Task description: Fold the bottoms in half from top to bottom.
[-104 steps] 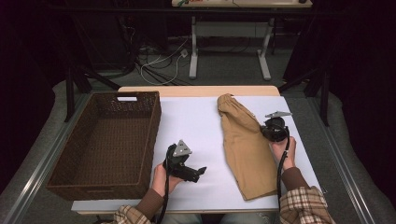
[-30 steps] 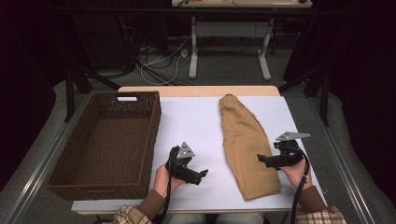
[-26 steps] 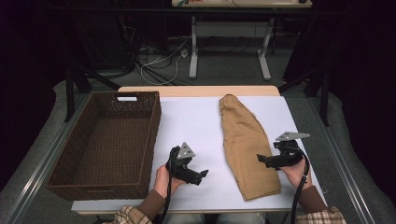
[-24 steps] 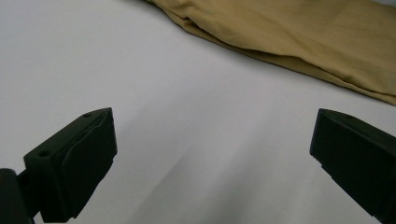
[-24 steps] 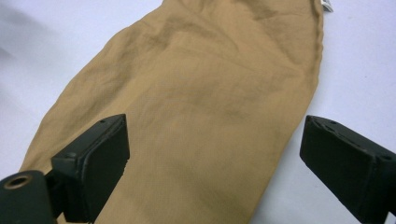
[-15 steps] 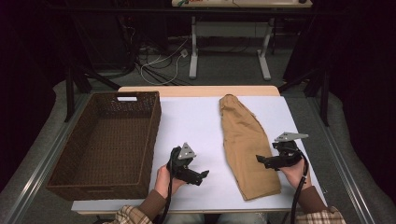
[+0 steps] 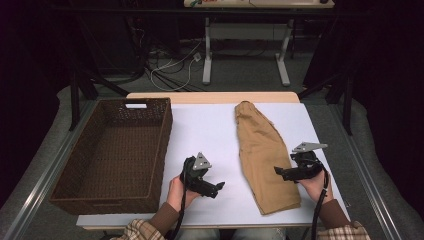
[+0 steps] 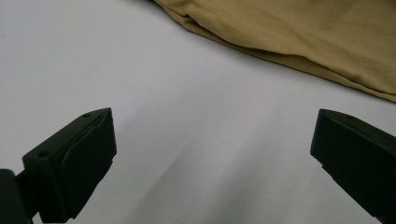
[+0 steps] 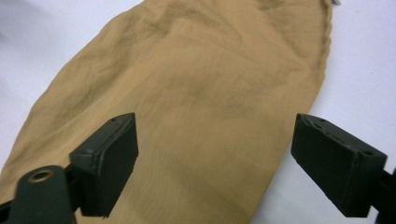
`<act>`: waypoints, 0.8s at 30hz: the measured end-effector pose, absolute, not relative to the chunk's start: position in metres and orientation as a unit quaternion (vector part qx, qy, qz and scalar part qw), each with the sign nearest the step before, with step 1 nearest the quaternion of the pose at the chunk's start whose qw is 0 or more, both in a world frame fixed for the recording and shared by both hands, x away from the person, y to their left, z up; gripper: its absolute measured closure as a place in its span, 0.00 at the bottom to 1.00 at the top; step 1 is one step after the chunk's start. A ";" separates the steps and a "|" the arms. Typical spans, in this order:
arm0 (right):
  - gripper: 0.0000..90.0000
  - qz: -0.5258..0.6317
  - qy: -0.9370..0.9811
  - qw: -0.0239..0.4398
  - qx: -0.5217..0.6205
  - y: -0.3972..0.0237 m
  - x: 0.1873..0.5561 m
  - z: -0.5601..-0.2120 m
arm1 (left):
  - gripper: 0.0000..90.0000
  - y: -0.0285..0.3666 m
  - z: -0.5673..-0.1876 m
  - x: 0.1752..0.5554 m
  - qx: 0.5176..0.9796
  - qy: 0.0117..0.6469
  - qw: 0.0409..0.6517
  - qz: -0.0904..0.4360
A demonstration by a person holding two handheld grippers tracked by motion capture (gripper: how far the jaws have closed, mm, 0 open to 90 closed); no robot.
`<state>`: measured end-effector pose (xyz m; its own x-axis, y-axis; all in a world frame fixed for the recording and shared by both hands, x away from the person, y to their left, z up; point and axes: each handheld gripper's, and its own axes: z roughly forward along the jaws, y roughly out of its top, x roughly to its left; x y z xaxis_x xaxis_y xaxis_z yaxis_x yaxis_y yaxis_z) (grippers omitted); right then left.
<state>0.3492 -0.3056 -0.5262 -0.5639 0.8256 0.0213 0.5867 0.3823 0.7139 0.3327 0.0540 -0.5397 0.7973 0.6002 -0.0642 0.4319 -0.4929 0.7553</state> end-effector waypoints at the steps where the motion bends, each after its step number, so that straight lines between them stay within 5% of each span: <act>1: 0.17 0.344 0.814 0.176 0.433 -0.305 0.350 -0.527 | 0.00 0.053 -0.540 0.333 0.858 0.302 0.403 0.102; 24: 0.56 0.290 0.798 0.184 0.496 -0.316 0.362 -0.542 | 0.01 0.000 -0.543 0.349 0.861 0.326 0.384 0.073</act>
<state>0.3618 -0.3159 -0.5418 -0.4407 0.8976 -0.0050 0.6846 0.3398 0.6449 0.3491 0.0005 -0.5432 0.7770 0.6171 -0.1243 0.5043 -0.4921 0.7095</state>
